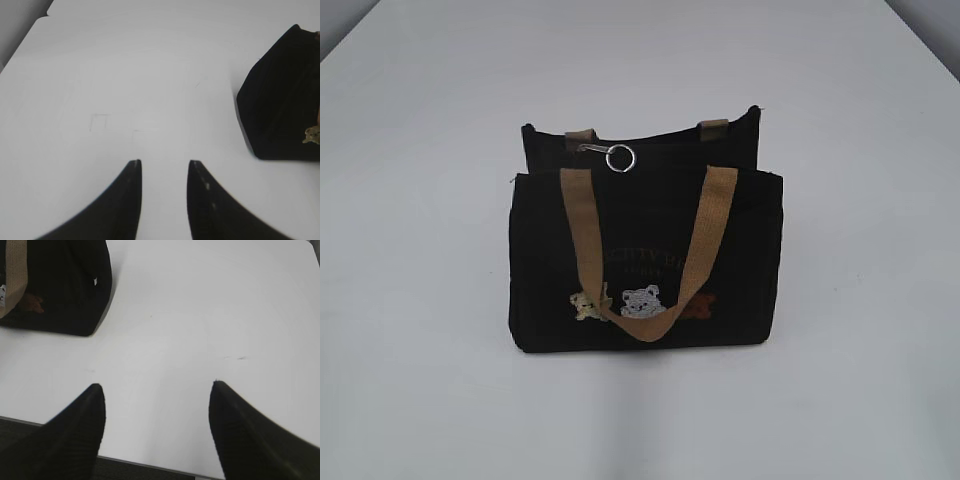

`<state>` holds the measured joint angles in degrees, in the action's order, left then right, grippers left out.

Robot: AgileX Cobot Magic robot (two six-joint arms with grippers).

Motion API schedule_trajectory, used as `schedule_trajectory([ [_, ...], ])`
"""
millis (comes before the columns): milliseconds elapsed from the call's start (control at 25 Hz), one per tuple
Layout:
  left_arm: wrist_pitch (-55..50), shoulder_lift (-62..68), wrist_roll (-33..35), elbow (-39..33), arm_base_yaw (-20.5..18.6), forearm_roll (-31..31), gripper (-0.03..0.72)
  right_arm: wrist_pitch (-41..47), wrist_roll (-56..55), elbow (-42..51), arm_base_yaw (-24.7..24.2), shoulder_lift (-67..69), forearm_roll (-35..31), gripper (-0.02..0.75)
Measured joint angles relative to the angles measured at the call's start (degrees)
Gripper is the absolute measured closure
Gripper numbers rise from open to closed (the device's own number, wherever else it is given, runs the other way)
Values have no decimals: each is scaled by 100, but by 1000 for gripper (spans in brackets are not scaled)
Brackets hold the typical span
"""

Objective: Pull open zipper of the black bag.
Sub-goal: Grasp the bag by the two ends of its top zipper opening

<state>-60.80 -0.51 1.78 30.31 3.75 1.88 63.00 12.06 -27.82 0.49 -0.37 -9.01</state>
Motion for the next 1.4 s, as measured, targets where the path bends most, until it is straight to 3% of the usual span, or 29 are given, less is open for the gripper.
schedule_trajectory([
  [760,0,-2,-49,0,0,0,452,0,0,0,0,0,0,233],
  [920,236,265,203,54,0,407,450,0,0,0,0,0,-6,233],
  [1000,1002,627,846,75,0,1046,449,0,0,0,0,0,-6,233],
  [1120,2553,1651,2353,21,0,2447,448,0,0,0,0,0,-6,233],
  [1280,3763,3788,5533,-5,12,5120,414,0,0,0,0,0,-6,233],
  [1400,3796,5524,8176,14,195,7065,378,0,0,0,0,0,-6,233],
])
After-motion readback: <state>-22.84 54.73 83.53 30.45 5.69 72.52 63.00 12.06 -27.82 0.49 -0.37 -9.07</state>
